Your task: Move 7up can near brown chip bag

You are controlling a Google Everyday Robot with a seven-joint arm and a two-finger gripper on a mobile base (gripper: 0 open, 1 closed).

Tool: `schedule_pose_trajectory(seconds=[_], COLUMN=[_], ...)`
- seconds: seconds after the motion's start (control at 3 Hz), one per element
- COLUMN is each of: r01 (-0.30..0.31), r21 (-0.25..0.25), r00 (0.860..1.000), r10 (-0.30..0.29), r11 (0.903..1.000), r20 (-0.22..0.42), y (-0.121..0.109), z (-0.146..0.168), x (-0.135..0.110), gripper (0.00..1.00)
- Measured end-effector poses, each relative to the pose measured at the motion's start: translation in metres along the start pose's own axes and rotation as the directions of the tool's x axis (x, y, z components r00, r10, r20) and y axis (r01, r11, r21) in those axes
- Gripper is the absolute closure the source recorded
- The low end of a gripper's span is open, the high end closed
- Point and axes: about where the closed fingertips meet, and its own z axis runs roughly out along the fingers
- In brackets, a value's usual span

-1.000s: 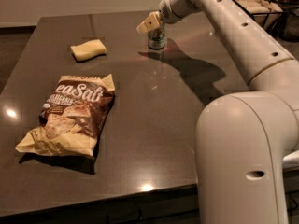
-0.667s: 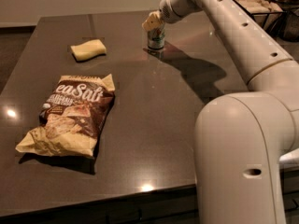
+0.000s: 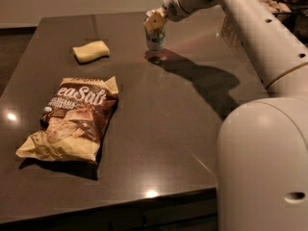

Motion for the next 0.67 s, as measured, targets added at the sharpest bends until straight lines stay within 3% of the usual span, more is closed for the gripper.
schedule_pose_trajectory(seconds=[0.33,0.67], r01=[0.062,0.120], r21=[-0.087,-0.155], r00=[0.997,0.991], r10=[-0.059,-0.109], r11=[0.9943,0.9805], r20=[0.040,0.081], y=[0.038,0.080], z=[-0.024,-0.052], x=[0.001,0.013], gripper=[1.00,1.00])
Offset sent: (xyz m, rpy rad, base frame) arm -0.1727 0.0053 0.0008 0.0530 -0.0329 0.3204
